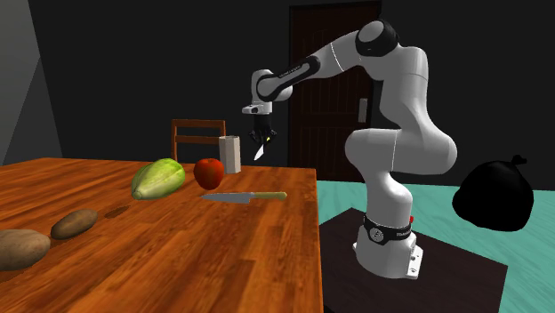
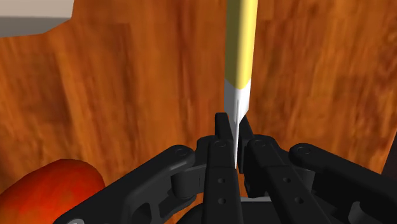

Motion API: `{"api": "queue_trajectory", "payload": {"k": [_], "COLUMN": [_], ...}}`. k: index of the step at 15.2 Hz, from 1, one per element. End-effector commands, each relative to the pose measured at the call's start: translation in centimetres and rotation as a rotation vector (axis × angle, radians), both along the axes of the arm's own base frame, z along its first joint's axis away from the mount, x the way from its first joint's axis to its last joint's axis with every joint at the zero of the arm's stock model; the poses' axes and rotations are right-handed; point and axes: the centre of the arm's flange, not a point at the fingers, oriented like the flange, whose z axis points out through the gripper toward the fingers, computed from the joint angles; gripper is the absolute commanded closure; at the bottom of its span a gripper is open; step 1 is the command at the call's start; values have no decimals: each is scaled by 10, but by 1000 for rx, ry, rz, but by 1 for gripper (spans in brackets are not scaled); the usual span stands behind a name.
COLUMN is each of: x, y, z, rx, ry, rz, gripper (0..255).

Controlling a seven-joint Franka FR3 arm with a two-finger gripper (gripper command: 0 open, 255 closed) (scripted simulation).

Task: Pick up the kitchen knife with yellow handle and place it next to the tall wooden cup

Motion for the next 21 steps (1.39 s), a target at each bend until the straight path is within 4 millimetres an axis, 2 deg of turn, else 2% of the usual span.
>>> {"api": "queue_trajectory", "payload": {"k": [1,21], "x": [0,0], "y": [0,0], "z": [-11,-118], "rx": [0,0], "ry": [0,0], "rz": [0,0], "gripper": [255,255]}}
